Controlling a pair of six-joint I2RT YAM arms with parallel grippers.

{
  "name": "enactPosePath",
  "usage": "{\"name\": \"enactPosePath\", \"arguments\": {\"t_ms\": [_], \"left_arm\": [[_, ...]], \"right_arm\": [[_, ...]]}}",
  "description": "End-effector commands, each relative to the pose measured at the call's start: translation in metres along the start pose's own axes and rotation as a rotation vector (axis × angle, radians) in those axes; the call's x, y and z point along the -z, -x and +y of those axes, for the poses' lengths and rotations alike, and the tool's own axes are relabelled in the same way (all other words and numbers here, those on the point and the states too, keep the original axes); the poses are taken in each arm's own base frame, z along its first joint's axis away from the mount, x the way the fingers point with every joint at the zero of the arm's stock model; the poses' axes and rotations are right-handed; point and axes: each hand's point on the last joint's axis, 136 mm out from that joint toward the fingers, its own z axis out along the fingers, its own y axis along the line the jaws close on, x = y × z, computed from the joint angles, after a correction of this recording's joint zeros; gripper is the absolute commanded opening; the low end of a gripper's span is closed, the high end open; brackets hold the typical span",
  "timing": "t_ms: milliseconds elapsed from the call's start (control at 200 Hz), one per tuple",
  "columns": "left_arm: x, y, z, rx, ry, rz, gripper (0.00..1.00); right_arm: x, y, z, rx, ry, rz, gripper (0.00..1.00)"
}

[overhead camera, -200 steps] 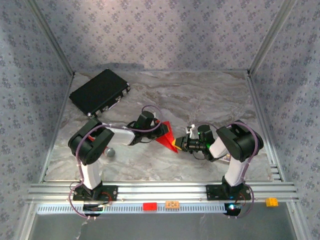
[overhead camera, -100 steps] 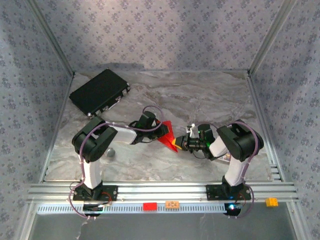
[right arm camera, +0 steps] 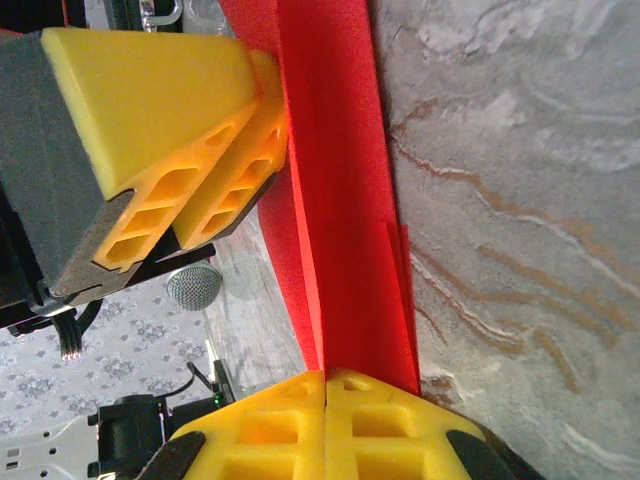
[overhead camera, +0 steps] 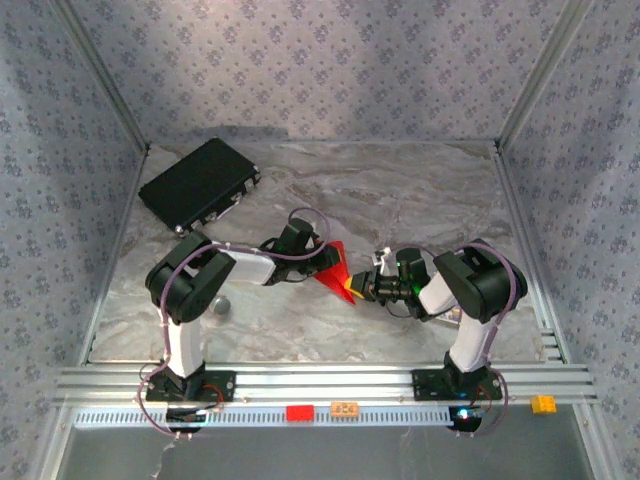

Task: Fold a paper plane with a square sheet of paper (pick it up from the middle)
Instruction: Fourth fold the wing at the center of the table.

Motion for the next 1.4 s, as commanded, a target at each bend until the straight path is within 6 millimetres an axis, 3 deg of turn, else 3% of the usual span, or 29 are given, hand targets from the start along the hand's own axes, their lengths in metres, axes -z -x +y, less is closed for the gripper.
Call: {"name": "enactPosePath", "arguments": {"t_ms": [0,230,929,1059,1224,1394], "left_arm": [[-0.004,0.001,-0.004,-0.025,-0.025,0.013,0.18],[-0.003,0.003,-0.008,-0.045,-0.032,0.009,0.18],[-0.017,-0.002,0.006,-0.034,0.022,0.060,0.17],[-0.008,0.001,-0.001,-0.048,0.012,0.035,0.17],[0.015,0.007,-0.007,-0.069,0.011,-0.039,0.25],[0.023,-0.003,0.014,-0.046,0.082,-0.030,0.22]], "right_arm": [[0.006,-0.009,-0.029,-0.114,-0.092,-0.013,0.01],[0.009,-0.008,-0.034,-0.147,-0.101,-0.034,0.00],[0.009,-0.010,-0.044,-0.192,-0.121,-0.029,0.00],[0.010,-0.010,-0.043,-0.191,-0.121,-0.030,0.00],[0.011,-0.011,-0.043,-0.189,-0.128,-0.027,0.00],[0.011,-0.011,-0.043,-0.194,-0.131,-0.027,0.00]]}}
